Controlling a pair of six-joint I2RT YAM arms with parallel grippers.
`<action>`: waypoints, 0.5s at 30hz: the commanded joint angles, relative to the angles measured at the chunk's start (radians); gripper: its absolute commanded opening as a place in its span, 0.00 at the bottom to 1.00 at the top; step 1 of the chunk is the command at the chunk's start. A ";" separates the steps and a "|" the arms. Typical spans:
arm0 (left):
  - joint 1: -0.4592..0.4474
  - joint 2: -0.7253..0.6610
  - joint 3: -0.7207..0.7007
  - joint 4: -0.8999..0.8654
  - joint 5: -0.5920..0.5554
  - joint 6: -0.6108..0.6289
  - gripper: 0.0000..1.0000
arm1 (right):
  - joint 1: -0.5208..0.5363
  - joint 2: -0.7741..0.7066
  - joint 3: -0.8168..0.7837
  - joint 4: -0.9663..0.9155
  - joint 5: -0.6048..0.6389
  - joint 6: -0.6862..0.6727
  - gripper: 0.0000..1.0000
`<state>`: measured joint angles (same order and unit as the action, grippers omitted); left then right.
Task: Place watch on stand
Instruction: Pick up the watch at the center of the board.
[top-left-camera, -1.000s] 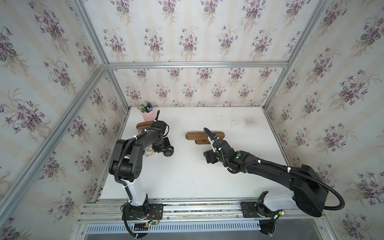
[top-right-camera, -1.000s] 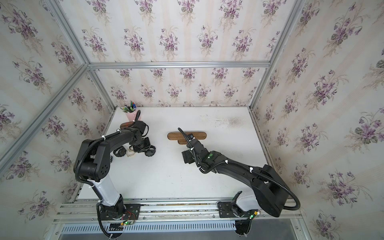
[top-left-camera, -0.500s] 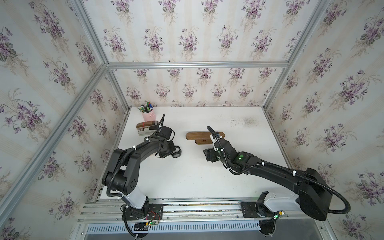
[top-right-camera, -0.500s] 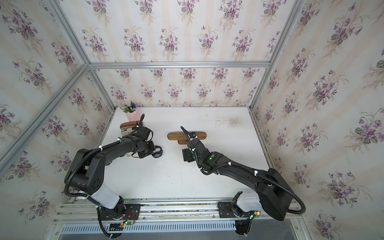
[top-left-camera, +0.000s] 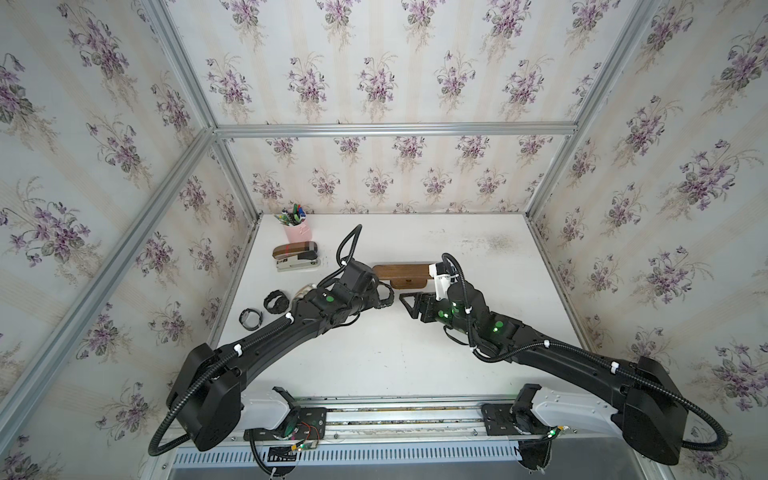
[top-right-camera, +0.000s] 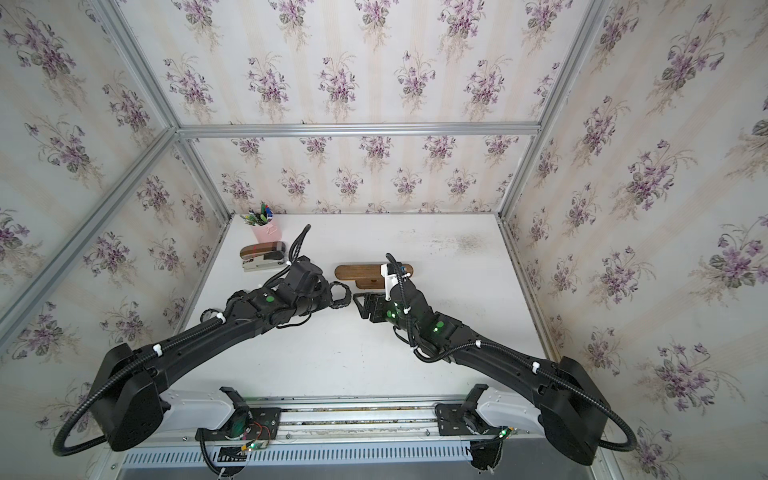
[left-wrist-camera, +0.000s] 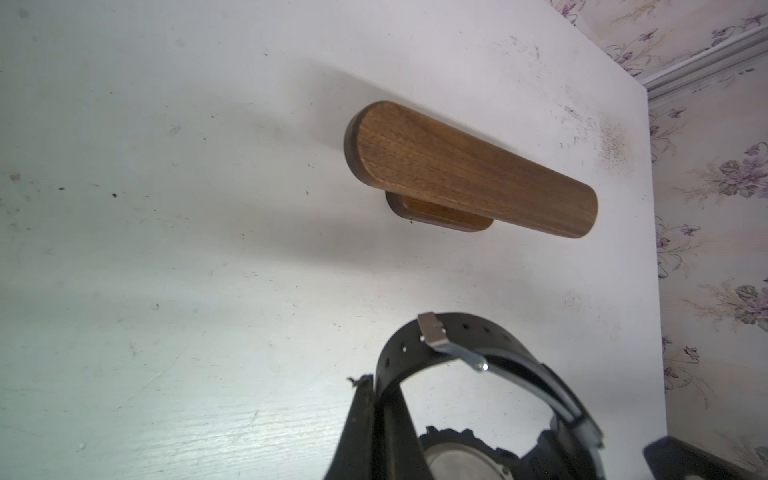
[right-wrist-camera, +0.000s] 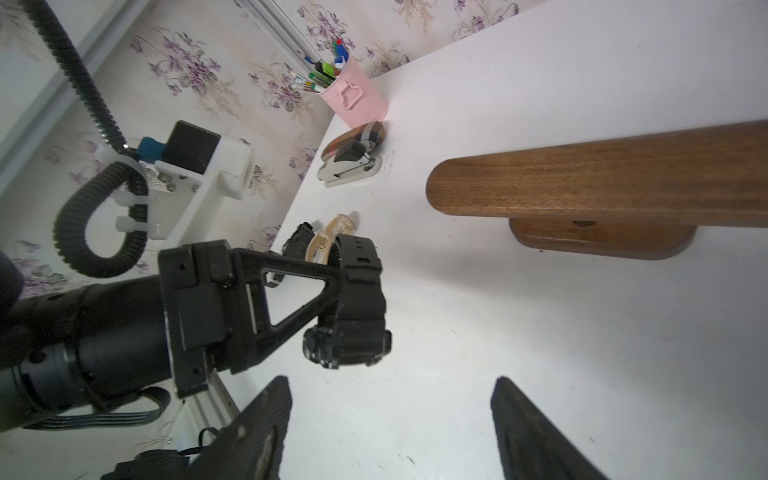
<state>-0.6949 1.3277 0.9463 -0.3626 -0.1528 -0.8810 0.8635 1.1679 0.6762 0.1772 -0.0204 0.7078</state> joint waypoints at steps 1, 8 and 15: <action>-0.043 -0.016 0.017 0.062 -0.053 -0.017 0.01 | 0.003 0.005 0.006 0.089 -0.057 0.076 0.76; -0.099 -0.015 0.042 0.110 -0.054 0.010 0.01 | 0.003 0.029 0.017 0.087 -0.083 0.078 0.65; -0.128 -0.008 0.053 0.120 -0.054 0.023 0.01 | 0.003 0.018 0.031 0.060 -0.058 0.056 0.45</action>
<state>-0.8143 1.3170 0.9913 -0.2844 -0.1905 -0.8650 0.8673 1.1896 0.6926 0.2325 -0.0856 0.7624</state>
